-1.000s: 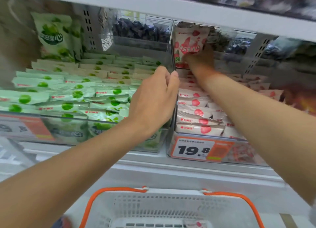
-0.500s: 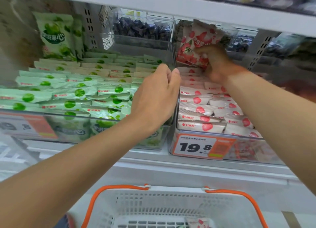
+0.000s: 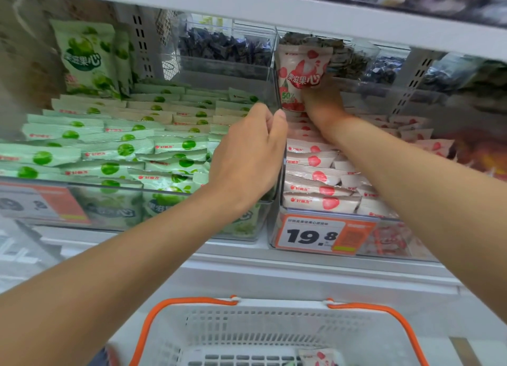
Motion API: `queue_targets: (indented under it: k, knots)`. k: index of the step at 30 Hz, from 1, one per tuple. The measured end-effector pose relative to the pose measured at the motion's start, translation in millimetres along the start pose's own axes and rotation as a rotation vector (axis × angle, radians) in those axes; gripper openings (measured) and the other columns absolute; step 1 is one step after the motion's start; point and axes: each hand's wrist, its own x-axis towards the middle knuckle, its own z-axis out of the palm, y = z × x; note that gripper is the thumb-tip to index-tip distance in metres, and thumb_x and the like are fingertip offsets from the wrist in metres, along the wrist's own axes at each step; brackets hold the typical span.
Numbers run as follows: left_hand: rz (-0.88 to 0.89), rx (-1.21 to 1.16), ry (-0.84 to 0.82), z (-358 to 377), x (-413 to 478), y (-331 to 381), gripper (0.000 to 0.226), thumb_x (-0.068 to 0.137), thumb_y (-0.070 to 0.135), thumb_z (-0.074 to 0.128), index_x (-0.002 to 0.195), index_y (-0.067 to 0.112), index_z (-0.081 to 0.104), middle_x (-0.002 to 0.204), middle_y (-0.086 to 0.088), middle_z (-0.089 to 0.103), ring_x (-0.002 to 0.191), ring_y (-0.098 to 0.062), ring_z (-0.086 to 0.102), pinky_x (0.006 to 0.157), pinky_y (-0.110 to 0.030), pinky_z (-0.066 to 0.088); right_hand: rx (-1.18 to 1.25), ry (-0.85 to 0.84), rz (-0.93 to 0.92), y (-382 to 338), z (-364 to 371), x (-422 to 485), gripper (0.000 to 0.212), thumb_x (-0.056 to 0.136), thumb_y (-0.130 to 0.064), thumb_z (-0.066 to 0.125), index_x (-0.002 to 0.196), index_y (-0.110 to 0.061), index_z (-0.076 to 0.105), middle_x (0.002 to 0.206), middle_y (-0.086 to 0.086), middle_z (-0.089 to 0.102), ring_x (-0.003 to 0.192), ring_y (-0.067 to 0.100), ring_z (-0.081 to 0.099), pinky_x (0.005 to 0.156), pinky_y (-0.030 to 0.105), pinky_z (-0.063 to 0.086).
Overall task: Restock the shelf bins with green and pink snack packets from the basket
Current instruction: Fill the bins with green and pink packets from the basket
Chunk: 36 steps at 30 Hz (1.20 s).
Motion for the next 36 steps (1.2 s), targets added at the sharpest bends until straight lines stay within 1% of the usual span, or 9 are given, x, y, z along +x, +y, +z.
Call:
queue_targets:
  k: [5,8,13,17,20,25,28,31,36]
  knots:
    - [0.003,0.013,0.008,0,0,1,0.037,0.103,0.042,0.031,0.082,0.016,0.048,0.069,0.000,0.053,0.070,-0.026,0.053,0.069,-0.044,0.046,0.043,0.087,0.030,2,-4,-3,0.023,0.088,-0.012,0.056,0.110,-0.017,0.060,0.096,-0.006,0.063,0.085,0.006,0.060,0.069,0.010,0.047]
    - [0.005,0.020,0.011,0,0,0,0.037,0.103,0.042,0.031,0.084,0.015,0.049,0.072,0.000,0.054,0.072,-0.025,0.054,0.069,-0.044,0.047,-0.091,0.014,-0.012,4,0,-2,0.022,0.088,-0.009,0.052,0.104,-0.007,0.066,0.092,-0.001,0.064,0.081,0.012,0.059,0.062,0.008,0.043]
    - [0.015,0.026,0.003,0,0,-1,0.037,0.104,0.042,0.030,0.084,0.016,0.048,0.072,0.001,0.053,0.071,-0.024,0.054,0.069,-0.043,0.047,-0.216,-0.052,0.038,-3,2,-2,0.022,0.085,-0.023,0.050,0.102,-0.017,0.063,0.109,0.007,0.067,0.101,0.026,0.061,0.092,0.035,0.049]
    - [0.019,0.059,0.015,0,0,-1,0.037,0.103,0.043,0.031,0.087,0.015,0.049,0.069,0.000,0.055,0.068,-0.025,0.055,0.066,-0.043,0.046,-0.285,0.043,0.148,-8,-7,-7,0.082,0.067,-0.050,0.049,0.139,-0.010,0.044,0.136,0.010,0.055,0.124,0.031,0.052,0.101,0.043,0.047]
    - [0.045,0.116,0.080,-3,-3,2,0.031,0.102,0.042,0.035,0.089,0.017,0.048,0.070,0.000,0.057,0.068,-0.025,0.057,0.062,-0.041,0.046,-0.462,0.040,0.096,-13,-25,-30,0.062,0.088,-0.040,0.056,0.141,-0.013,0.041,0.139,0.012,0.049,0.125,0.030,0.049,0.097,0.035,0.046]
    - [0.158,0.221,0.158,-9,-41,28,0.015,0.098,0.030,0.044,0.087,0.019,0.048,0.072,0.003,0.058,0.066,-0.024,0.055,0.060,-0.040,0.047,-0.528,-0.035,-0.174,-21,-70,-113,0.007,0.085,-0.018,0.058,0.092,-0.016,0.060,0.090,0.000,0.058,0.084,0.020,0.057,0.064,0.027,0.039]
    - [0.166,0.252,0.025,-8,-88,41,0.013,0.095,0.030,0.047,0.085,0.021,0.048,0.071,0.003,0.057,0.067,-0.024,0.055,0.059,-0.036,0.042,-0.562,-0.026,-0.303,-23,-98,-171,0.008,0.080,-0.015,0.056,0.087,-0.016,0.061,0.084,-0.005,0.052,0.082,0.020,0.053,0.068,0.033,0.042]
    - [-0.027,0.348,-0.236,5,-133,33,0.011,0.091,0.032,0.053,0.086,0.022,0.053,0.082,0.002,0.063,0.079,-0.025,0.058,0.065,-0.033,0.042,-0.502,-0.049,-0.304,-6,-115,-231,0.006,0.079,-0.013,0.056,0.082,-0.018,0.055,0.078,-0.005,0.051,0.075,0.020,0.051,0.063,0.035,0.040]
    - [-0.342,0.456,-0.736,20,-190,-26,0.017,0.088,0.024,0.057,0.079,0.011,0.062,0.099,-0.011,0.068,0.097,-0.030,0.064,0.080,-0.035,0.051,-0.589,-0.448,0.022,81,-113,-330,0.008,0.085,-0.012,0.054,0.090,-0.014,0.060,0.087,0.002,0.062,0.084,0.025,0.059,0.070,0.033,0.045]
